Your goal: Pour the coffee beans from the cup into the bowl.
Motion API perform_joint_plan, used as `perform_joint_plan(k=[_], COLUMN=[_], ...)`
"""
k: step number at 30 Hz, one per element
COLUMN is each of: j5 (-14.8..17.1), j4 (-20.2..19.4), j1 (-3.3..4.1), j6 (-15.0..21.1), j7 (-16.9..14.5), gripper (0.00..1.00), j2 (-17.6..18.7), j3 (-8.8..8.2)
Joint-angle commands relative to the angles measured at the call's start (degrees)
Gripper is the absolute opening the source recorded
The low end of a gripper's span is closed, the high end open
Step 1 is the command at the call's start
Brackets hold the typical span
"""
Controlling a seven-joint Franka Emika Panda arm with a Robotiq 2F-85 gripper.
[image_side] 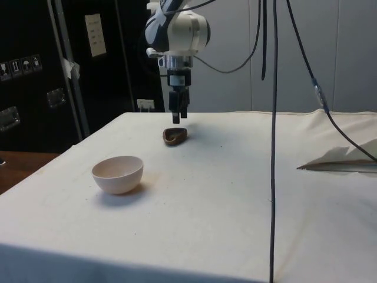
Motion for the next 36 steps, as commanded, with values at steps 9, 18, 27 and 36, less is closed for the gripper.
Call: perform_joint_plan(k=[9,18,27,36], j5=[1.0,1.0,0.6,0.6], j4=[-0.1,-0.2,-0.3,-0.6], j1=[0.11,0.69,1.2,1.89], j6=[-0.1,0.9,2.1,2.1], j7=[-0.9,-0.8,-0.6,-0.3], gripper=[1.0,1.0,1.0,1.0], j2=[0.4,1.2,1.8,1.4], j3=[-0.11,-0.23,-0.57,-0.74])
